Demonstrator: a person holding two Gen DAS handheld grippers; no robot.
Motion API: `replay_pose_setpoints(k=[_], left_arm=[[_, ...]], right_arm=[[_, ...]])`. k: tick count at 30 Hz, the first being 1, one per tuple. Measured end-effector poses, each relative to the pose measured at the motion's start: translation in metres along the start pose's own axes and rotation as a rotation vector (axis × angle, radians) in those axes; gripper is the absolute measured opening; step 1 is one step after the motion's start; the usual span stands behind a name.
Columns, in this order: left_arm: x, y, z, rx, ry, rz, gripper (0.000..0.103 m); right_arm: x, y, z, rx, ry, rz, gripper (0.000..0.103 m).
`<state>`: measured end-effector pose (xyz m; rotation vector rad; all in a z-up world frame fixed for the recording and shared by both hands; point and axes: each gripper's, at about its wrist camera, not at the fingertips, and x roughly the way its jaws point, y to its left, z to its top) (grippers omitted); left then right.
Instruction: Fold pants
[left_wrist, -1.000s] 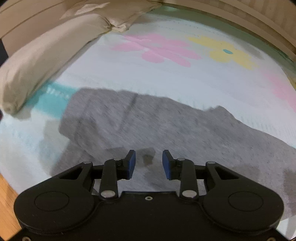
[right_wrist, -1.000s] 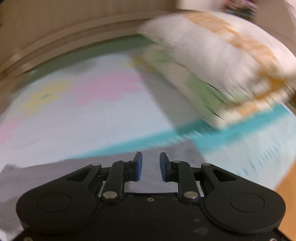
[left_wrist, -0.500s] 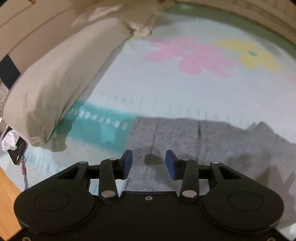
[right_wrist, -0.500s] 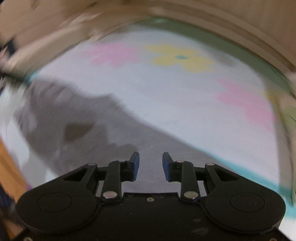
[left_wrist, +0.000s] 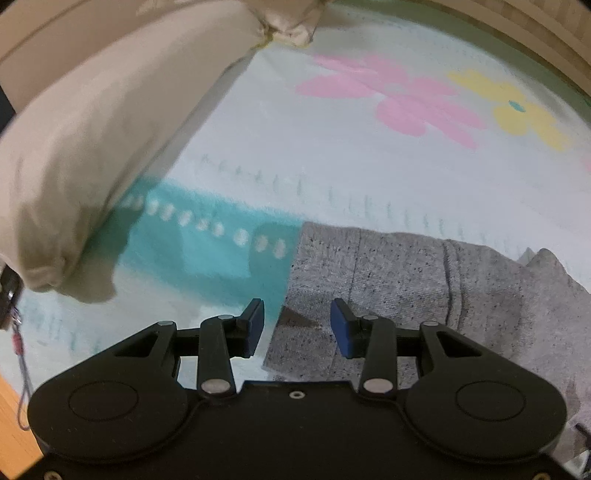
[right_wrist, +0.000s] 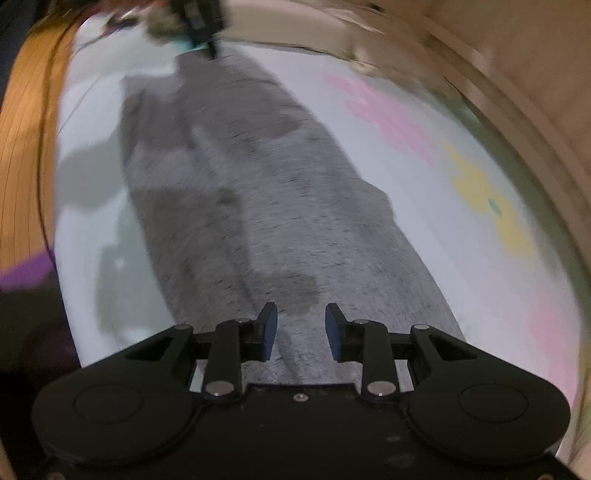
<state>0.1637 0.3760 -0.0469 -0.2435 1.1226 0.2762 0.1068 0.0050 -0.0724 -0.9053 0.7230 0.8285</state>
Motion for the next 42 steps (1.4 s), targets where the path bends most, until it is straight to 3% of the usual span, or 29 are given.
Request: replay_pose_setpoints(k=[4, 9, 13, 16, 18, 19, 20, 25, 27, 29, 31, 36, 39, 42], left_arm=[[0.009, 0.005, 0.001, -0.027, 0.017, -0.019, 0.05], [0.02, 0.002, 0.003, 0.012, 0.027, -0.01, 0.05], [0.021, 0.002, 0.004, -0.005, 0.024, -0.012, 0.049], [0.025, 0.0, 0.005, 0.01, 0.024, -0.001, 0.048], [0.023, 0.0, 0.003, 0.018, 0.017, -0.007, 0.039], [0.023, -0.001, 0.002, 0.017, 0.023, -0.025, 0.01], [0.023, -0.001, 0.002, 0.011, 0.036, -0.056, 0.0], [0.013, -0.005, -0.002, 0.011, 0.034, -0.052, 0.001], [0.004, -0.002, -0.005, -0.031, 0.033, -0.073, 0.006], [-0.004, 0.003, -0.009, -0.107, 0.045, -0.122, 0.028], [-0.009, 0.009, -0.014, -0.164, 0.059, -0.132, 0.04], [-0.019, 0.016, -0.021, -0.196, 0.045, -0.034, 0.042], [-0.017, 0.02, -0.025, -0.235, 0.062, -0.061, 0.043], [-0.005, 0.019, -0.029, -0.27, 0.131, -0.106, 0.044]], right_arm=[[0.012, 0.019, -0.007, -0.104, 0.014, -0.001, 0.032], [0.02, 0.034, -0.008, -0.231, -0.043, -0.106, 0.033], [0.028, 0.035, -0.006, -0.251, -0.055, -0.149, 0.032], [0.029, 0.029, -0.003, -0.223, -0.056, -0.131, 0.023], [0.032, 0.021, 0.003, -0.161, -0.039, -0.113, 0.004], [0.03, 0.017, 0.005, -0.134, -0.042, -0.111, 0.005], [0.027, 0.016, 0.006, -0.121, -0.047, -0.113, 0.005], [0.017, 0.013, 0.007, -0.081, -0.06, -0.105, 0.005], [0.014, 0.015, 0.007, -0.077, -0.061, -0.097, 0.005], [0.012, 0.016, 0.007, -0.078, -0.063, -0.094, 0.005], [0.011, 0.017, 0.007, -0.078, -0.063, -0.09, 0.005], [0.011, 0.013, 0.01, -0.061, -0.067, -0.084, 0.005], [0.011, 0.011, 0.01, -0.061, -0.071, -0.085, 0.005], [0.013, 0.01, 0.011, -0.058, -0.07, -0.082, 0.005]])
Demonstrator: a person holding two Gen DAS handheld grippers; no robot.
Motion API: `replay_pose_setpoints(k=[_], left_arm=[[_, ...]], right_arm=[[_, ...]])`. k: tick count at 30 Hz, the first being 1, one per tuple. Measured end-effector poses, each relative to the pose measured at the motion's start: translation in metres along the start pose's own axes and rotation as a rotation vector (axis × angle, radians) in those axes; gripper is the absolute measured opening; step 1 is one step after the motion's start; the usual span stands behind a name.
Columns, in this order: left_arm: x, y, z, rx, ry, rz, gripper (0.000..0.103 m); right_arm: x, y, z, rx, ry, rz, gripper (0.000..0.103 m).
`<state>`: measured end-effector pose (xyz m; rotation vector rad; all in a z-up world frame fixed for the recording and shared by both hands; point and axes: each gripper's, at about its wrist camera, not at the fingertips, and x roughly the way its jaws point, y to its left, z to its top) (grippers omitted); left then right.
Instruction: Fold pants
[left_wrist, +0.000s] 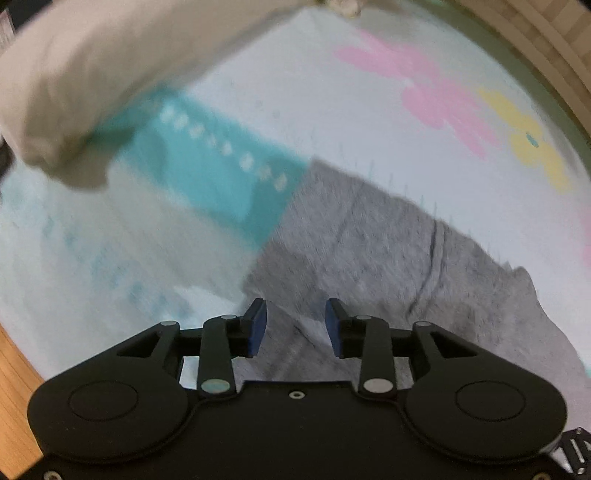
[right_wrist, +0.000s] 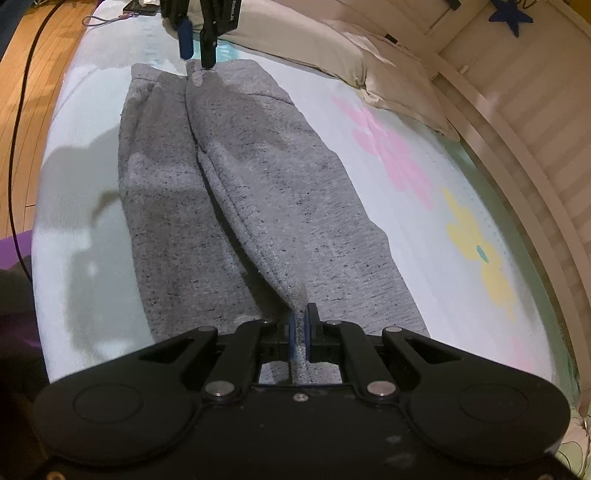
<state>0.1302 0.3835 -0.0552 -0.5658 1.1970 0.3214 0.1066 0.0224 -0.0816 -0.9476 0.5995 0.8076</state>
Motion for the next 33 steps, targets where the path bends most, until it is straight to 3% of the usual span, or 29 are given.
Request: replay_pose_setpoints(k=[3, 8, 15, 16, 20, 27, 33], left_arm=[[0.015, 0.002, -0.002, -0.051, 0.06, 0.003, 0.044], [0.02, 0.003, 0.003, -0.138, 0.033, -0.021, 0.05], [0.025, 0.008, 0.02, -0.244, -0.003, -0.079, 0.05], [0.025, 0.01, 0.019, -0.257, -0.012, -0.086, 0.048], [0.009, 0.01, 0.008, -0.254, -0.07, -0.068, 0.018], [-0.055, 0.006, -0.022, -0.204, -0.233, -0.104, 0.016], [-0.069, 0.007, -0.05, -0.177, -0.247, -0.064, 0.016]], right_arm=[[0.001, 0.0, 0.0, 0.0, 0.0, 0.001, 0.005], [0.005, -0.001, 0.001, 0.005, 0.007, 0.004, 0.005], [0.004, -0.001, -0.001, 0.002, 0.002, 0.01, 0.005], [0.004, -0.001, -0.001, -0.001, 0.0, 0.012, 0.005], [0.003, 0.001, -0.003, -0.012, -0.003, 0.009, 0.005], [-0.018, -0.01, -0.002, 0.026, -0.04, -0.01, 0.005], [-0.039, -0.01, -0.007, 0.028, -0.066, -0.002, 0.005]])
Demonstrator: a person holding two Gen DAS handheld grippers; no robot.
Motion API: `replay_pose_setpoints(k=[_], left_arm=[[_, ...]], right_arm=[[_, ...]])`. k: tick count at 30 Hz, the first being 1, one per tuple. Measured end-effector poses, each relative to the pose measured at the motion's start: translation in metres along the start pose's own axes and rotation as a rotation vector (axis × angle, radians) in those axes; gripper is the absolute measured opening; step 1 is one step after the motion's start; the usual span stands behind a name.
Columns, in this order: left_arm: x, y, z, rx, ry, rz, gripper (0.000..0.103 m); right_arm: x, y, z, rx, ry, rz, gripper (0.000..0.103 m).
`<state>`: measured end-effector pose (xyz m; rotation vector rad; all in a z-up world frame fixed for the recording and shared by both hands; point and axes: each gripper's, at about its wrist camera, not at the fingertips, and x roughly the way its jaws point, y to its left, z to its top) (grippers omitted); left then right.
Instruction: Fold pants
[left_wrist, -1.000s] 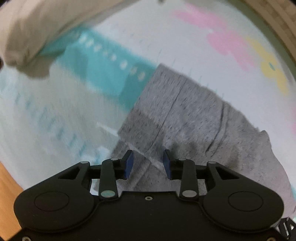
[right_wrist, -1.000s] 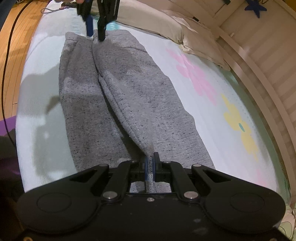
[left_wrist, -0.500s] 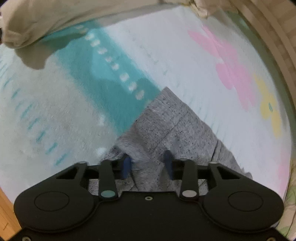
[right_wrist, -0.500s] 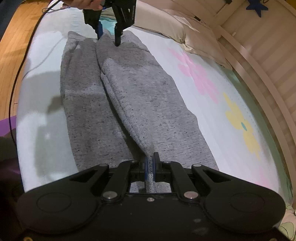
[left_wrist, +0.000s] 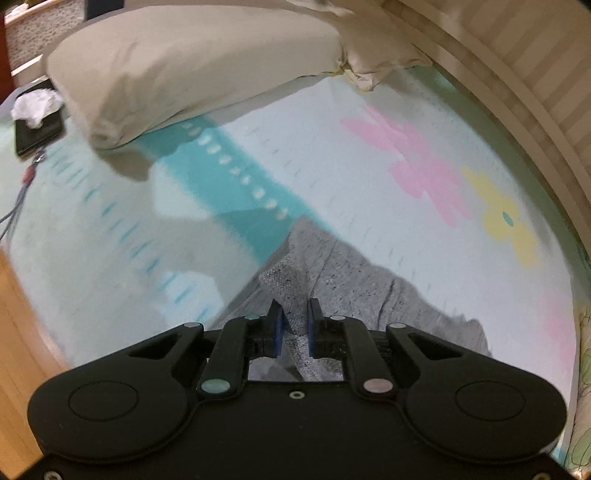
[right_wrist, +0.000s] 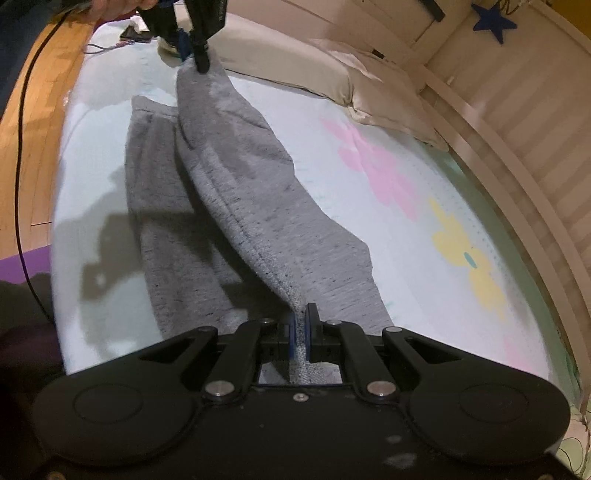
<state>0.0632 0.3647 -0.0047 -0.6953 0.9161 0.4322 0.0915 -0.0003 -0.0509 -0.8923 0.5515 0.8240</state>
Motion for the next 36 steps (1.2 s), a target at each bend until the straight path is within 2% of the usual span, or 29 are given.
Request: replay_pose_setpoints(k=[5, 9, 13, 16, 18, 22, 25, 27, 29, 31, 36], left_arm=[[-0.003, 0.009, -0.006, -0.02, 0.013, 0.026, 0.017], [0.001, 0.007, -0.007, 0.001, 0.016, 0.051, 0.017], [0.017, 0.008, -0.008, 0.012, 0.06, 0.101, 0.019], [0.029, 0.009, -0.007, 0.0, 0.109, 0.142, 0.025], [0.023, 0.011, -0.006, -0.009, 0.086, 0.145, 0.028], [0.002, 0.008, -0.009, -0.027, -0.011, 0.158, 0.033], [-0.005, 0.002, -0.01, -0.015, -0.092, 0.266, 0.03], [-0.008, 0.002, -0.008, -0.029, -0.113, 0.301, 0.03], [-0.012, 0.002, -0.008, -0.056, -0.133, 0.266, 0.026], [-0.011, -0.007, -0.012, -0.044, -0.117, 0.201, 0.026], [0.006, -0.057, -0.035, 0.132, -0.031, 0.057, 0.026]], right_arm=[[-0.006, 0.016, -0.004, -0.046, 0.008, 0.036, 0.005], [-0.005, 0.026, -0.007, -0.082, 0.033, 0.083, 0.005], [0.003, 0.035, -0.011, -0.121, 0.06, 0.106, 0.005], [0.016, 0.041, -0.013, -0.134, 0.097, 0.142, 0.007], [0.019, 0.044, -0.014, -0.123, 0.094, 0.166, 0.014], [0.009, 0.038, -0.012, -0.087, 0.041, 0.2, 0.02], [-0.001, 0.034, -0.01, -0.038, -0.001, 0.227, 0.022], [-0.008, 0.031, -0.01, -0.026, -0.028, 0.234, 0.022], [-0.015, 0.027, -0.011, 0.004, -0.051, 0.227, 0.022], [-0.016, 0.012, -0.011, 0.12, -0.03, 0.218, 0.022], [-0.006, -0.043, -0.03, 0.463, 0.095, 0.134, 0.022]])
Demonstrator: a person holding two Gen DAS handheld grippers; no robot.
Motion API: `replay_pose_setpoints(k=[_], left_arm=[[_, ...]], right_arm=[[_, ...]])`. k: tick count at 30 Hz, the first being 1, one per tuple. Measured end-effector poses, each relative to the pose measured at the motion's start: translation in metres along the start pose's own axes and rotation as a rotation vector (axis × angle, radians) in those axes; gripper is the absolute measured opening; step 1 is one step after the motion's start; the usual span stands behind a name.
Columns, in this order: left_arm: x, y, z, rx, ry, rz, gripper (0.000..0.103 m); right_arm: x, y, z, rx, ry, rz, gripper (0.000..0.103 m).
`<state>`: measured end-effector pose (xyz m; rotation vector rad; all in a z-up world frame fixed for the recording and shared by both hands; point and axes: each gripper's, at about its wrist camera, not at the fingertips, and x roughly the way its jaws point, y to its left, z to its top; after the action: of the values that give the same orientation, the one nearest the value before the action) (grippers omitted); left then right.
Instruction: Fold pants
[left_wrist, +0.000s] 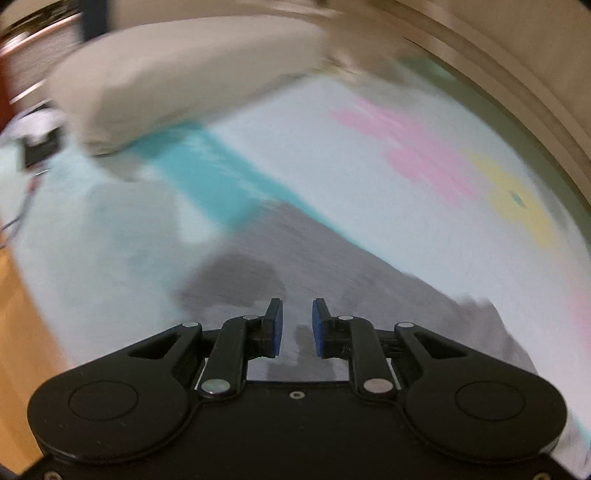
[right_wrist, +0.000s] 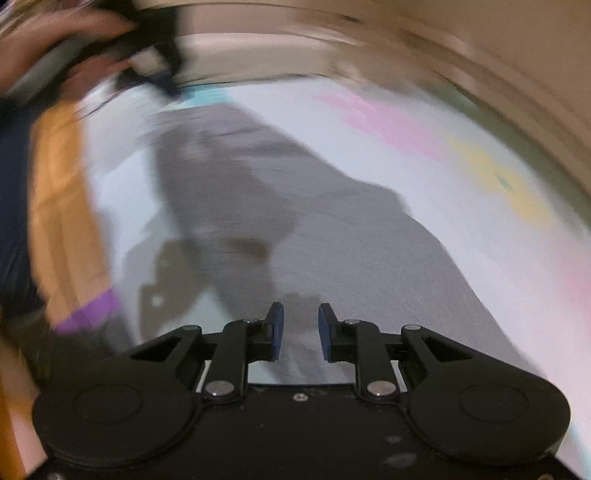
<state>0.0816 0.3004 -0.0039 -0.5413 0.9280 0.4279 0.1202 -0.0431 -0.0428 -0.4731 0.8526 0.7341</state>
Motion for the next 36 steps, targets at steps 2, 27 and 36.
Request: replay_pose_setpoints(k=[2, 27, 36], left_arm=[[0.006, -0.033, -0.013, 0.117, 0.028, -0.054, 0.026], [0.053, -0.207, -0.151, 0.748, 0.261, -0.238, 0.035], [0.055, -0.213, -0.157, 0.769, 0.253, -0.235, 0.044]], right_arm=[[0.0, -0.029, -0.002, 0.169, 0.034, -0.049, 0.022], [-0.113, -0.292, -0.178, 1.236, 0.27, -0.669, 0.025], [-0.129, -0.329, -0.237, 1.421, 0.278, -0.727, 0.027]])
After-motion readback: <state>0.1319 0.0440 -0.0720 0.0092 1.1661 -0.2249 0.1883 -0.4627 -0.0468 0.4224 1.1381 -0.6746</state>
